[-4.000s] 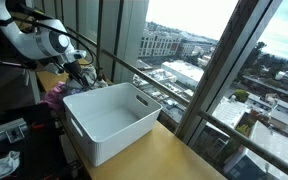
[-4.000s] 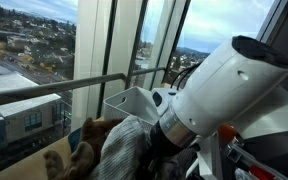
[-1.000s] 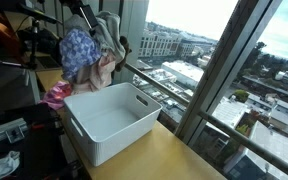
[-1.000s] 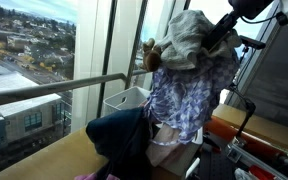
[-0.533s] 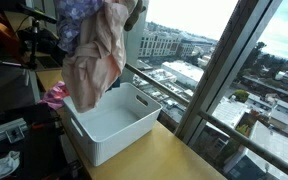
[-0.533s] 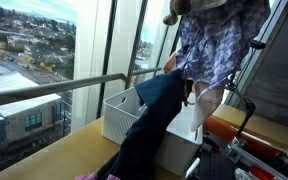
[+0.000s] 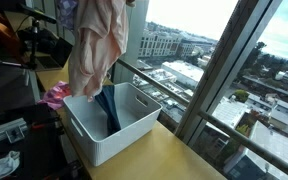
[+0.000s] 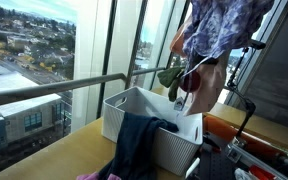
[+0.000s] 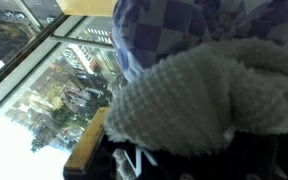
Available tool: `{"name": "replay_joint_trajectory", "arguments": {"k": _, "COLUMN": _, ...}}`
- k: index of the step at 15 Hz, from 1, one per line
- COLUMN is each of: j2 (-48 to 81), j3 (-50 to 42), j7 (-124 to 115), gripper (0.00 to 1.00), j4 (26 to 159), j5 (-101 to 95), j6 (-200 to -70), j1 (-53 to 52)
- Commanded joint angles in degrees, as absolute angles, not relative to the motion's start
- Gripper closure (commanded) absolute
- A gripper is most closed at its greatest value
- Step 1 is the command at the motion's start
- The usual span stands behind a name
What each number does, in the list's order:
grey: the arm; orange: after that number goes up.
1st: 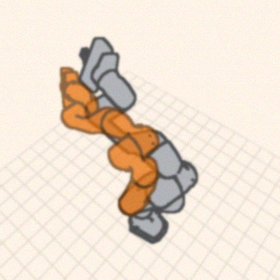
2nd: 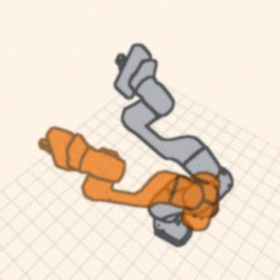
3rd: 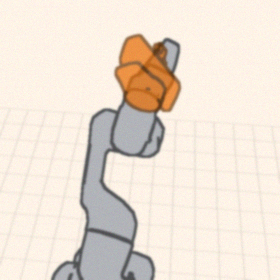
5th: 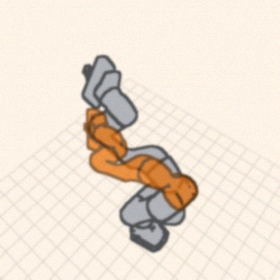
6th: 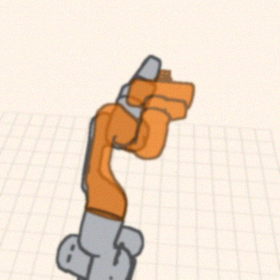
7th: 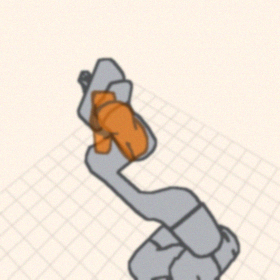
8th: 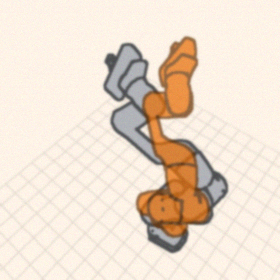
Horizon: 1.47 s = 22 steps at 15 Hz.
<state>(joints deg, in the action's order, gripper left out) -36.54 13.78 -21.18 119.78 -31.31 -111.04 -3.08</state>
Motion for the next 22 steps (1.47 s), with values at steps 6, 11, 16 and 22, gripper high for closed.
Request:
{"name": "replay_joint_trajectory", "arguments": {"k": 6, "j2": -31.5, "j3": 16.3, "j7": -25.0, "gripper": 0.96, "j4": 126.1, "j5": -34.0, "j6": -121.3, "j1": -1.5}}
{"name": "replay_joint_trajectory", "arguments": {"k": 11, "j2": -27.4, "j3": 15.8, "j7": -28.5, "gripper": 0.96, "j4": 131.8, "j5": -36.5, "j6": -128.7, "j1": -0.9}}
{"name": "replay_joint_trajectory", "arguments": {"k": 16, "j2": -24.0, "j3": 15.6, "j7": -34.1, "gripper": 0.96, "j4": 137.9, "j5": -42.2, "j6": -134.4, "j1": 1.0}}
{"name": "replay_joint_trajectory", "arguments": {"k": 22, "j2": -17.9, "j3": 17.1, "j7": -51.2, "gripper": 0.96, "j4": 141.2, "j5": -58.9, "j6": -134.4, "j1": 2.4}}
